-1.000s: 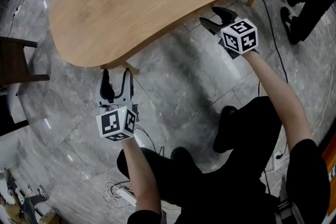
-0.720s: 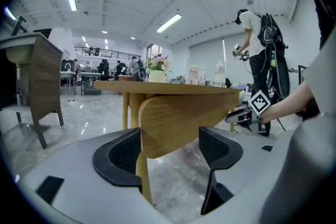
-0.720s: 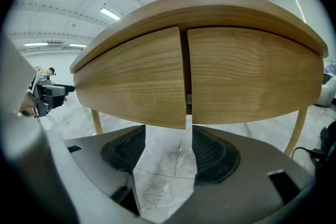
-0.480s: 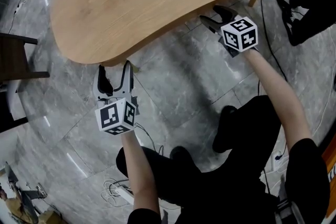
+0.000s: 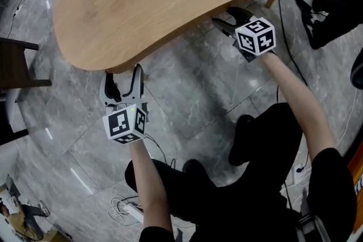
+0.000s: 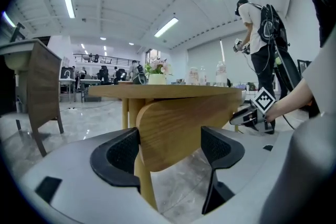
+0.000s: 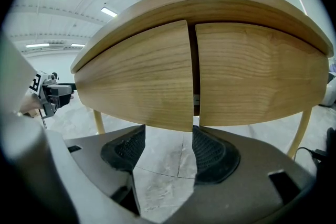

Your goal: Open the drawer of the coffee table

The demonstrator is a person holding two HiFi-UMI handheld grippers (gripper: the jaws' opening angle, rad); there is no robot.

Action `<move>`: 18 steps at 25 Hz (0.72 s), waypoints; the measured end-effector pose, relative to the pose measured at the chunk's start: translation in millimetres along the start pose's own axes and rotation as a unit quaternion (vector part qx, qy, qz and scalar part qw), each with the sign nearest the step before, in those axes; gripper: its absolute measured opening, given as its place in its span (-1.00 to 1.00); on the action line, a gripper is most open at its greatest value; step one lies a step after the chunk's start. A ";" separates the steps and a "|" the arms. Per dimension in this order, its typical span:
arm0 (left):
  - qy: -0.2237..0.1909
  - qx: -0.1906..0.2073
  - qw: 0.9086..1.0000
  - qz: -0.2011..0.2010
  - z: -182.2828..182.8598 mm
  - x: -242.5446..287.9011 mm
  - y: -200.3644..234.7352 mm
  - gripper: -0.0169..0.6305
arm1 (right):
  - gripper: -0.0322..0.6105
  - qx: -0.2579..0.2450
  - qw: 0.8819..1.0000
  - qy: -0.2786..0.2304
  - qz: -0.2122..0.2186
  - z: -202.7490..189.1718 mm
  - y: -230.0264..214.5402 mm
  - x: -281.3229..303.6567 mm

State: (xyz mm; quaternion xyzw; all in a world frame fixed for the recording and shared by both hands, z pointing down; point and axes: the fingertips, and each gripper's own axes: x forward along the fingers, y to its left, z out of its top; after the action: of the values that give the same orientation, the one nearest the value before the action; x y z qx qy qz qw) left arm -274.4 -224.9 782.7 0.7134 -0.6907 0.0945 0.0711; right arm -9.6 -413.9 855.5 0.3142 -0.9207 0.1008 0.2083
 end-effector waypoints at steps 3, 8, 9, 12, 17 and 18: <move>0.001 0.003 1.000 0.007 -0.9 -1.0 -0.8 0.18 | -0.16 -0.005 1.000 0.006 -0.002 -0.8 -0.6 -0.6; 0.001 0.004 1.000 0.004 -2.2 -10.1 -7.4 0.16 | -0.16 -0.028 0.999 0.020 0.005 -5.7 1.1 -8.8; 0.002 0.002 1.000 0.000 -1.5 -11.1 -8.9 0.16 | -0.16 -0.033 0.999 0.024 0.006 -6.2 1.4 -10.4; 0.000 -0.003 1.000 -0.002 -1.7 -14.6 -12.1 0.16 | -0.16 -0.044 0.998 0.033 0.009 -9.1 2.4 -15.2; -0.003 -0.003 1.000 0.007 -5.0 -25.9 -18.3 0.14 | -0.16 -0.053 0.997 0.045 0.016 -19.1 9.0 -28.6; -0.003 -0.004 1.000 0.007 -5.8 -28.5 -20.6 0.14 | -0.16 -0.054 0.997 0.048 0.017 -21.5 10.4 -31.7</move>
State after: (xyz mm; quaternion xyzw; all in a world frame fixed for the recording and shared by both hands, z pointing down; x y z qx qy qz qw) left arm -254.8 -195.1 782.3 0.7083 -0.6965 0.0899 0.0718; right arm 13.4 -382.0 859.9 0.2818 -0.9190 0.0694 0.2667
